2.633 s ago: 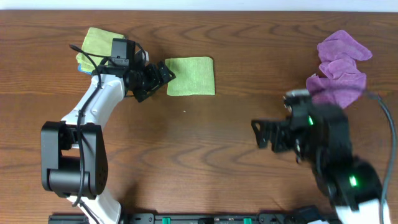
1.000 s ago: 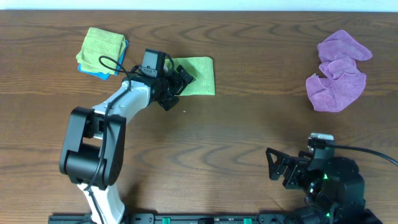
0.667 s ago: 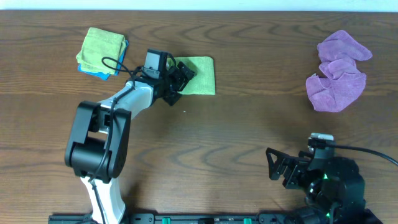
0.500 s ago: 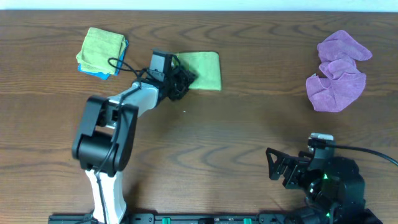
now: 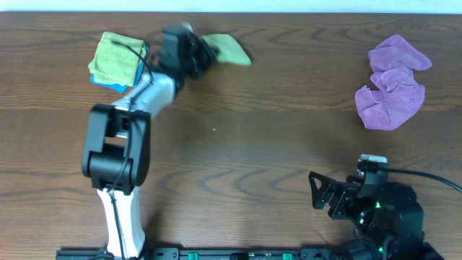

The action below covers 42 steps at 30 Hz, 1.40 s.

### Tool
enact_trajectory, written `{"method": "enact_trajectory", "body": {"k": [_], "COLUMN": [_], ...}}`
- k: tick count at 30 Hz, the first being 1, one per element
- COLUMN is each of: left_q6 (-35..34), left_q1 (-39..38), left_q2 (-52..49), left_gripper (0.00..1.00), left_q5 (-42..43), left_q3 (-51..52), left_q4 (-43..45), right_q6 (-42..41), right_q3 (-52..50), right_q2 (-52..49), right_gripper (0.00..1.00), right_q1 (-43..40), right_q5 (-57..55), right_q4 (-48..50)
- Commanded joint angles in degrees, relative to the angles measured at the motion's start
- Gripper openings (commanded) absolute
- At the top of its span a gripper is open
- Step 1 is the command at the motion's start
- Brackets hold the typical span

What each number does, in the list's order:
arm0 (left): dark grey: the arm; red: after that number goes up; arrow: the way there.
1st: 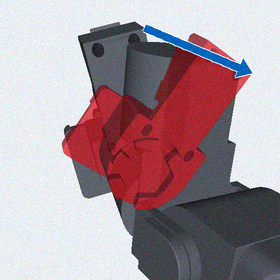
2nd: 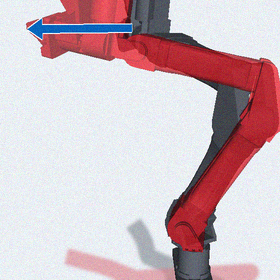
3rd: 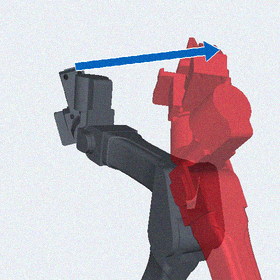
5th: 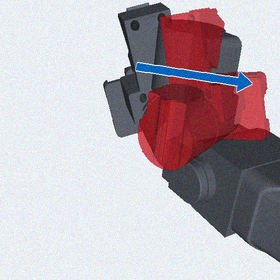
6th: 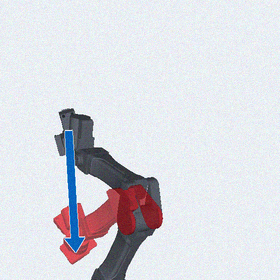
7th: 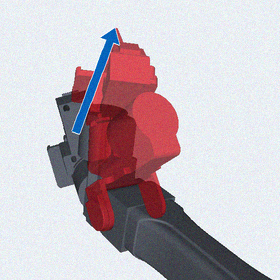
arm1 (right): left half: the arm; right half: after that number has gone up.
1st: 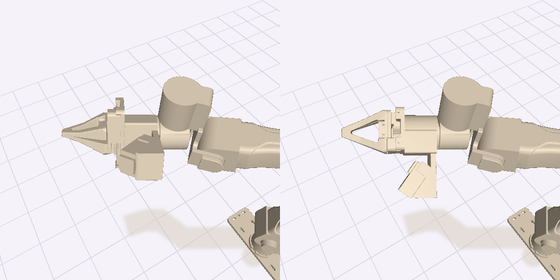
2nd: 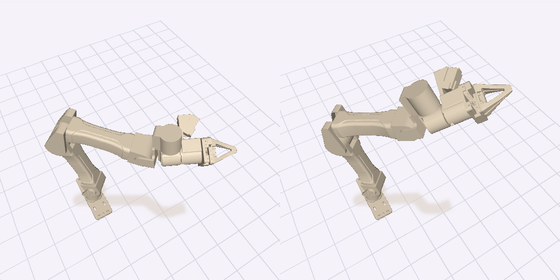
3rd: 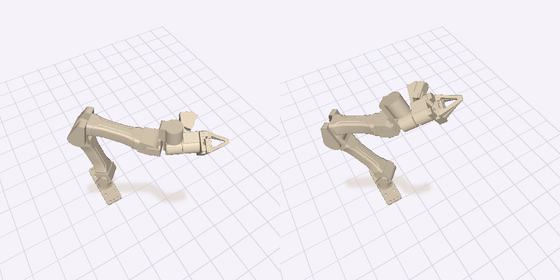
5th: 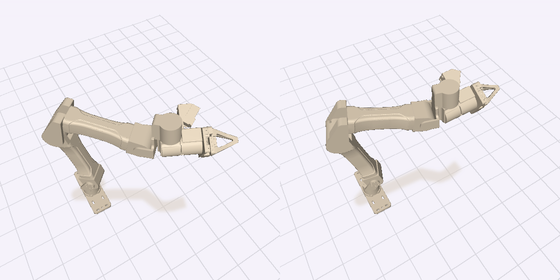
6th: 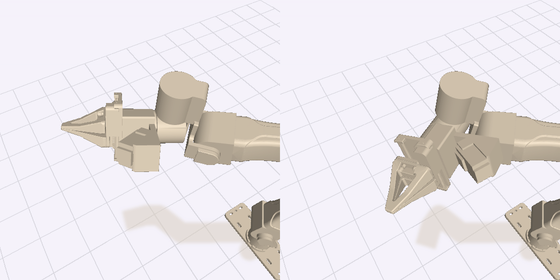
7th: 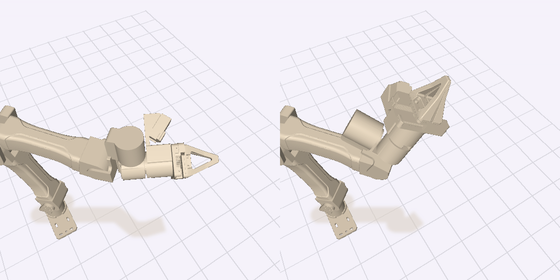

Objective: Fold the cloth
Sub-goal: 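Lift the folded green square with the left gripper and carry it to the top-left stack, then lower the green square onto the stack and release the left gripper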

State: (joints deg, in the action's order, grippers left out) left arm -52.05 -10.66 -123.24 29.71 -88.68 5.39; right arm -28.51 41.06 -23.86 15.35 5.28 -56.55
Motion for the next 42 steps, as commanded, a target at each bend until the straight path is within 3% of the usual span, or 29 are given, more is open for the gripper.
{"method": "enact_trajectory", "body": {"k": [1, 5, 13, 25, 32, 42], "left_q6": [10.7, 17.9, 22.6, 24.3, 26.9, 27.1], "left_q1": [2.5, 5.8, 13.7, 25.4, 26.1, 25.8], "left_q2": [1.3, 1.3, 1.3, 1.3, 1.2, 0.6], "left_gripper": [0.06, 0.06, 0.06, 0.06, 0.06, 0.06], "left_q5": [-0.1, -2.0, -2.1, -2.1, -4.9, -4.9], "left_q3": [-10.3, -20.9, -28.6, -29.5, -29.4, -29.2], "left_q4": [-7.3, -19.1, -28.1, -30.5, -36.2, -36.4], "right_q6": [-0.8, -0.8, -0.8, -0.8, -0.8, -0.8], "right_q3": [-0.4, -0.4, -0.4, -0.4, -0.4, -0.4], "right_q2": [0.2, 0.2, 0.2, 0.2, 0.2, 0.2], "right_gripper": [0.99, 0.99, 0.99, 0.99, 0.99, 0.99], "right_q1": [-0.4, -0.4, -0.4, -0.4, -0.4, -0.4], "right_q5": [-0.6, -0.6, -0.6, -0.6, -0.6, -0.6], "right_q4": [-0.1, -0.1, -0.1, -0.1, -0.1, -0.1]}}
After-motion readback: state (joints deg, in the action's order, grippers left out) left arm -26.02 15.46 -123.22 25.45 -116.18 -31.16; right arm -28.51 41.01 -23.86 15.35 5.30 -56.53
